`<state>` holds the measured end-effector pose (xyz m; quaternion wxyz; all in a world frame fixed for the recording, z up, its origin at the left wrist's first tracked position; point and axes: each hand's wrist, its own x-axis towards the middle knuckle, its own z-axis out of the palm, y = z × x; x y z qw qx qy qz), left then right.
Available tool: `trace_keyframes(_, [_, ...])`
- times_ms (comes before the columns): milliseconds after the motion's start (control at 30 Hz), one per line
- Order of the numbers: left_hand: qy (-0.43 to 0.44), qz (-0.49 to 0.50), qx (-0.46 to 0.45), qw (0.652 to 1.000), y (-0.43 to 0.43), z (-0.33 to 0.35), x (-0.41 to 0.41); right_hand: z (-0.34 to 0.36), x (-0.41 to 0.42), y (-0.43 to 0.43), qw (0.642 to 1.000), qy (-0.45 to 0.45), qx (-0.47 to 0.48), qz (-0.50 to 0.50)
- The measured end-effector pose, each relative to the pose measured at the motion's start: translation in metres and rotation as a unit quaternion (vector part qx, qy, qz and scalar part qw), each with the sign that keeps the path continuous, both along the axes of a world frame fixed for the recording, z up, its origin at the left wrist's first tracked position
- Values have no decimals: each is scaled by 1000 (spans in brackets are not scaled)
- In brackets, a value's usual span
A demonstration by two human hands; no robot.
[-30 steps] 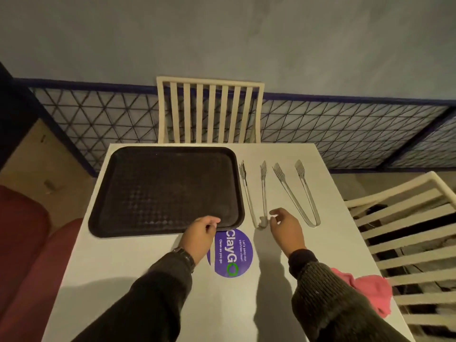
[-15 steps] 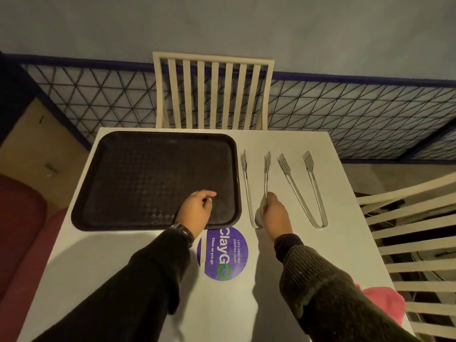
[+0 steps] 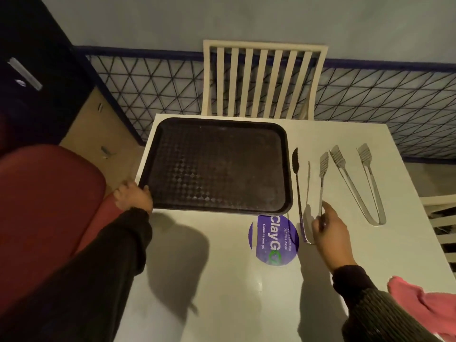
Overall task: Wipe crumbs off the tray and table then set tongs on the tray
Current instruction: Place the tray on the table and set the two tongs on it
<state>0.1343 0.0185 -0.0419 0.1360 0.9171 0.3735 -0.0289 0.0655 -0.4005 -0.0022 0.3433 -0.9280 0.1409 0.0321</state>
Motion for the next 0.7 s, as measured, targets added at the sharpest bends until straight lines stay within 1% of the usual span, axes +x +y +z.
trace_keyframes(67, [7,-6,-12,1000,4,-4,3,5,-13,9,1000,-6,1,-13])
trace_keyframes(133, [2,-27,-6,1000,6,-5,3,12,-25,21,999,-6,10,-30])
trace_keyframes(200, [-25,-44,-24,998,4,-6,-6,22,-38,35,999,-10,23,-41])
trace_keyframes(300, [-78,-44,-82,993,-3,-11,-34,41,-57,60,997,-8,62,-42])
trace_keyframes(400, [-81,-43,-95,991,-14,-12,-72,51,-76,85,994,-20,109,-24])
trace_keyframes(500, [-85,-24,-130,988,-27,-10,-115,47,-90,109,995,-19,102,3])
trace_keyframes(600, [-124,-8,-166,978,-40,-11,-160,45,-101,139,990,-22,131,37])
trace_keyframes(667, [-140,54,-222,963,-48,-4,-182,40,-106,158,987,-11,145,61])
trace_keyframes(700, [-145,82,-263,950,-52,-1,-191,36,-109,167,986,1,153,71])
